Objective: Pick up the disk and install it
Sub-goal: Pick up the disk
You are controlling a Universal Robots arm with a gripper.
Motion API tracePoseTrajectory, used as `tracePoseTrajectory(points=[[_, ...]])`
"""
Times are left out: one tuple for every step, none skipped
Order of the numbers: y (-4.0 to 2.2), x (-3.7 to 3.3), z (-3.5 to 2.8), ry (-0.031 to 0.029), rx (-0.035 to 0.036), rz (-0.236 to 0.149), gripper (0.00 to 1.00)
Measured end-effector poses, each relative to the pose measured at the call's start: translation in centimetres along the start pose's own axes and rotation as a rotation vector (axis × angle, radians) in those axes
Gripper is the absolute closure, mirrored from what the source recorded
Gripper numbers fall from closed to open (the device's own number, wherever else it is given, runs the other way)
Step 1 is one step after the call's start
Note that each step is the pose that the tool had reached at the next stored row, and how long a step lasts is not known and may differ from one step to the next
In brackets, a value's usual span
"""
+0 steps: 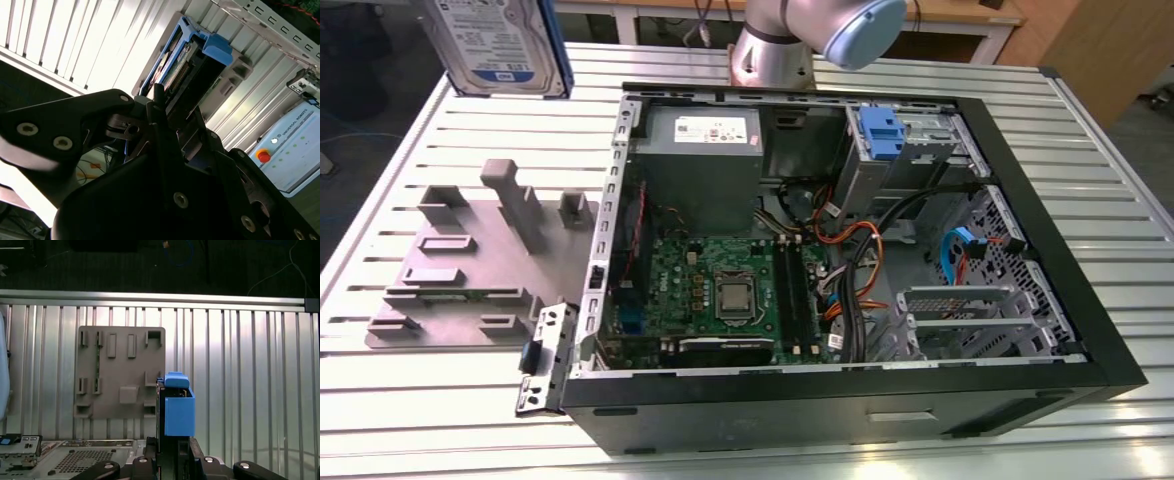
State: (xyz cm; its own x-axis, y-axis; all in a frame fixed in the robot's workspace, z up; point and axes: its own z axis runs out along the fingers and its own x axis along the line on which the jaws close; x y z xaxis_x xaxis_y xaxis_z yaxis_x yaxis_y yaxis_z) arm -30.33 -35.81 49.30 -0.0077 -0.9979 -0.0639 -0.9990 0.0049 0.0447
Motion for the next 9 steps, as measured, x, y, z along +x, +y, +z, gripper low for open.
tracePoseTrajectory(points=[[-0.27,0.00,-0.01,0.0000,0.0001,0.000,0.65],[-0.56,0.00,-0.02,-0.0001,0.0000,0.000,0.65],[-0.83,0.00,-0.04,0.0000,0.0000,0.000,0.65],[-1.13,-0.01,-0.05,0.0000,0.0000,0.000,0.65],[-1.44,-0.01,-0.06,0.0000,0.0001,0.000,0.65],[-1.70,-0.01,-0.08,0.0000,0.0000,0.000,0.65],[-1.95,-0.02,-0.09,0.0000,0.0000,0.000,0.65],[-2.20,-0.02,-0.09,-0.0001,0.0000,0.000,0.65],[-2.49,-0.02,-0.11,0.0000,0.0000,0.000,0.65]])
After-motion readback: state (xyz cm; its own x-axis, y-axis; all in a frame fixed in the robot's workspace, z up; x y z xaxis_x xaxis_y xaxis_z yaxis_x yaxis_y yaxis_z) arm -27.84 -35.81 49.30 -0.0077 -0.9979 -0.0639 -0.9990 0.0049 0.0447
